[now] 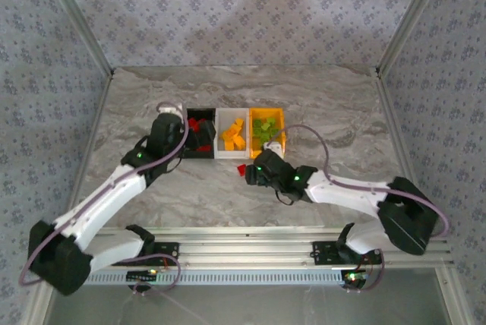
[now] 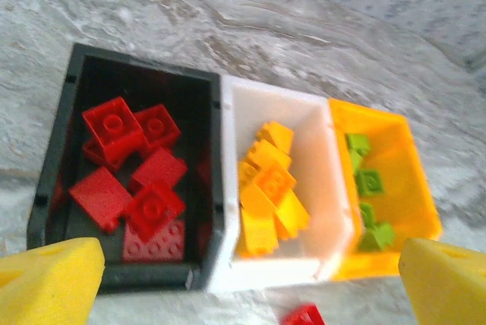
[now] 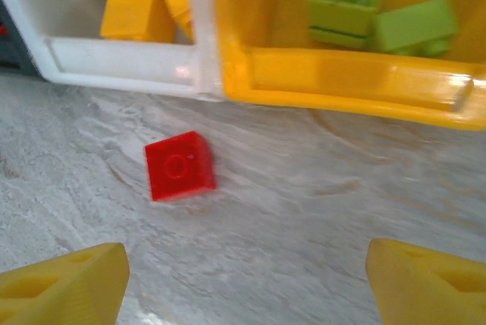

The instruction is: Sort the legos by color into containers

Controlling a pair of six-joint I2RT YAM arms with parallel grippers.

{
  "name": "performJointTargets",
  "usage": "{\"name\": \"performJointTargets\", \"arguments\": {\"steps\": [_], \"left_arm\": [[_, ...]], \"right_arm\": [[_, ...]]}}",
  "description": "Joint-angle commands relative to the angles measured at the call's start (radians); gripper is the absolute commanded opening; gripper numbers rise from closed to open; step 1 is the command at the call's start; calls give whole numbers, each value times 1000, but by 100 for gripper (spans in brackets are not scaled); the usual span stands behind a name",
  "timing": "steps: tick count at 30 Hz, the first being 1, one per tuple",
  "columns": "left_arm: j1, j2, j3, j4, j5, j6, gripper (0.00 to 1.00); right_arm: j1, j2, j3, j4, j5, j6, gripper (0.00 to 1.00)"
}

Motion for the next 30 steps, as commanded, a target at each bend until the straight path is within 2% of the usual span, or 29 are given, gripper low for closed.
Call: {"name": "performJointTargets", "arguments": {"steps": [1, 9, 13, 16, 20, 23, 30], "left_arm": [[-21, -117, -108, -104, -15, -60, 99], [-25, -457, -333, -254, -32, -177, 99], [-25, -523, -370, -300, -46, -210, 100], [-25, -529, -381, -315, -43, -221, 100], [-25, -534, -380, -338, -64, -232, 100], [-25, -549, -380, -356, -86, -238, 100], [-26, -605, -385, -402, -120, -254, 100]], "right_arm": [[16, 106, 81, 47, -26, -51, 84], [13, 334, 223, -12, 15, -33, 78], [10, 403, 259, -23, 19, -39, 73], [15, 433, 278, -29, 26, -51, 64], [24, 433, 283, -16, 23, -68, 49], [30, 404, 278, 21, -6, -124, 42], [69, 293, 328, 37, -96, -196, 37]]}}
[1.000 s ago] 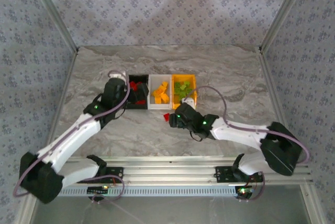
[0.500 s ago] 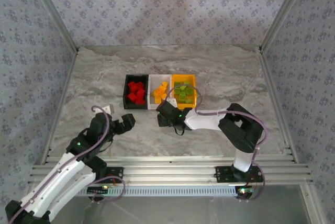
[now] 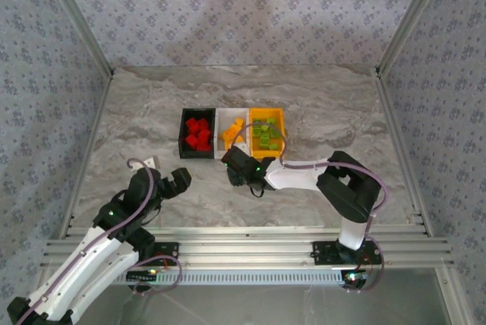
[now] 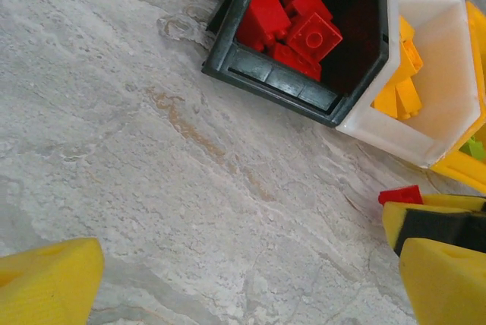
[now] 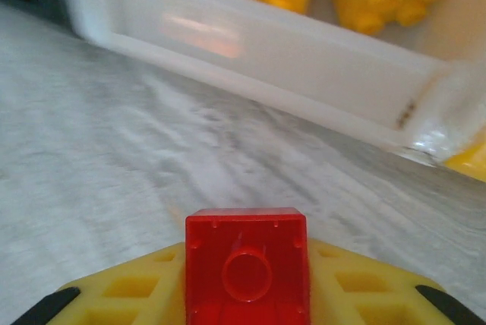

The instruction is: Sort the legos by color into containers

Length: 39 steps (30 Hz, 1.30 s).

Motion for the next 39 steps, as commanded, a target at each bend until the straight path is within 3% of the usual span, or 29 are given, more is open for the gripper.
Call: {"name": "performJointTargets", "arguments": {"steps": [1, 18, 20, 23, 28, 34, 39], "left_arm": [[-3, -35, -11, -42, -35, -21, 99], [-2, -78, -1, -71, -8, -37, 100], [-3, -81, 2, -74, -9, -36, 100], [-3, -81, 8, -75, -10, -37, 99], [-3, -80, 25, -63, -14, -29, 100], [-3, -41, 85, -24, -56, 2, 100], [-3, 66, 140, 29, -176, 42, 100]], "right_arm": [[14, -71, 88, 16, -61, -57, 37], [-124, 353, 762, -113, -119, -88, 43], [-138, 385, 814, -136, -118, -89, 49], [-145, 384, 837, -123, -123, -107, 72], [-130, 240, 733, -37, -98, -147, 79], [-100, -68, 397, 123, -12, -171, 82], [-88, -312, 122, 133, 93, -141, 89]]}}
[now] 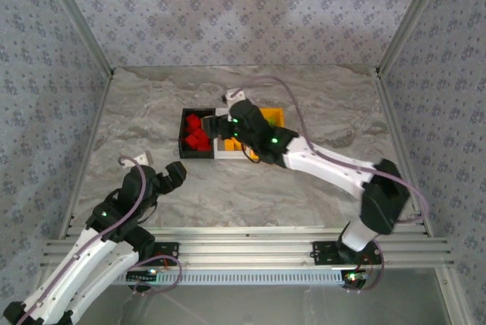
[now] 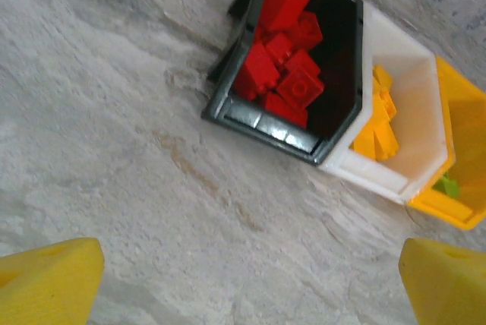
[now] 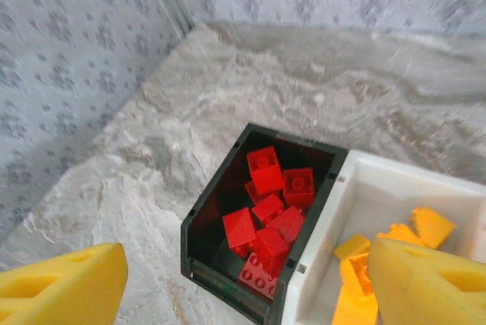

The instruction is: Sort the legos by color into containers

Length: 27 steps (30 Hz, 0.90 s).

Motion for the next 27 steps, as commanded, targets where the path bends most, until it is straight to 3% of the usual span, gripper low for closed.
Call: {"name": "performJointTargets", "arguments": {"steps": [1, 2, 7, 10, 14, 18, 21, 27], "left_arm": [[-3, 71, 47, 76, -117, 53, 100], [-3, 92, 49, 109, -134, 66, 100], [15, 228, 57, 333, -222, 232, 100], [86, 331, 113, 407, -289, 349, 100], [255, 467, 138, 565, -315, 570, 100], [396, 648, 106, 698, -308, 683, 100], [431, 771, 59, 827, -295, 778, 100], [470, 923, -50, 1200, -214, 783, 100]], "right_arm": [[6, -123, -164, 17, 140, 16, 92], [11, -164, -209, 5, 193, 37, 99], [18, -340, -395, -55, 367, 144, 100], [10, -429, -478, -101, 430, 192, 100], [-49, -527, -554, -174, 426, 254, 100], [-90, -616, -624, -177, 457, 288, 100], [-101, -654, -638, -212, 487, 284, 100], [-154, -705, -664, -234, 459, 264, 100]]}}
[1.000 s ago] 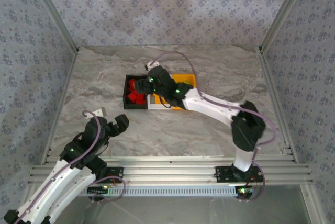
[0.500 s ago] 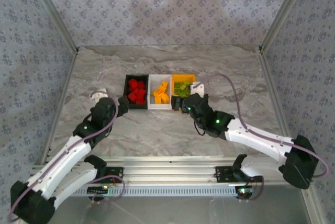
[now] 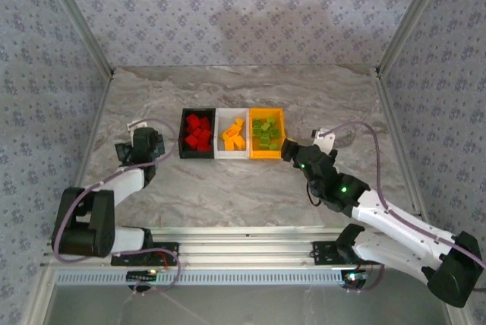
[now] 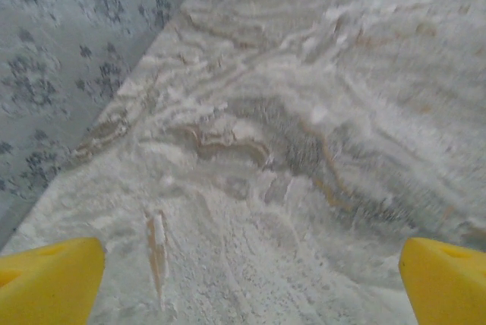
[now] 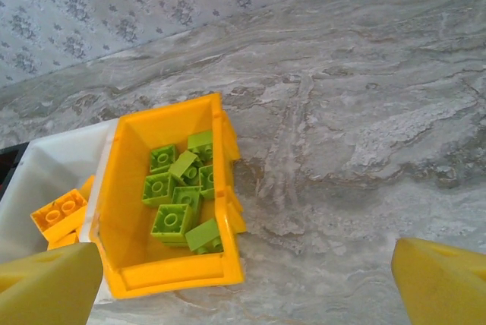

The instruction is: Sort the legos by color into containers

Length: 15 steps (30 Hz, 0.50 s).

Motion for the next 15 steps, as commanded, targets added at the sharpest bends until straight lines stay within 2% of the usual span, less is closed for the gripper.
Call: {"name": "performJointTargets", "arguments": {"steps": [1, 5, 7, 9, 10, 11, 12, 13, 14, 15], "left_arm": [[8, 69, -9, 292, 49, 69, 100], [19, 161, -12, 395, 80, 91, 100], [25, 158, 4, 355, 98, 80, 100], [39, 150, -36, 421, 158, 84, 100], [56, 149, -59, 464, 207, 78, 100], [68, 194, -113, 607, 280, 101, 100], [56, 232, -150, 736, 280, 127, 100], [47, 197, -121, 609, 256, 113, 100], [68, 182, -80, 508, 285, 91, 100], [95, 211, -97, 597, 301, 75, 100]], "right_arm": [[-36, -32, -25, -39, 21, 15, 100], [-64, -57, -67, -17, 21, 7, 100], [-78, -67, -89, -2, 20, -1, 100], [-93, -73, -112, 25, 12, -18, 100], [-101, -77, -119, 36, 9, -28, 100], [-106, -78, -125, 42, 7, -29, 100], [-118, -82, -133, 51, 4, -29, 100], [-125, -85, -136, 58, -4, -55, 100], [-136, -89, -140, 67, -13, -89, 100], [-147, -91, -140, 74, -22, -125, 100]]}}
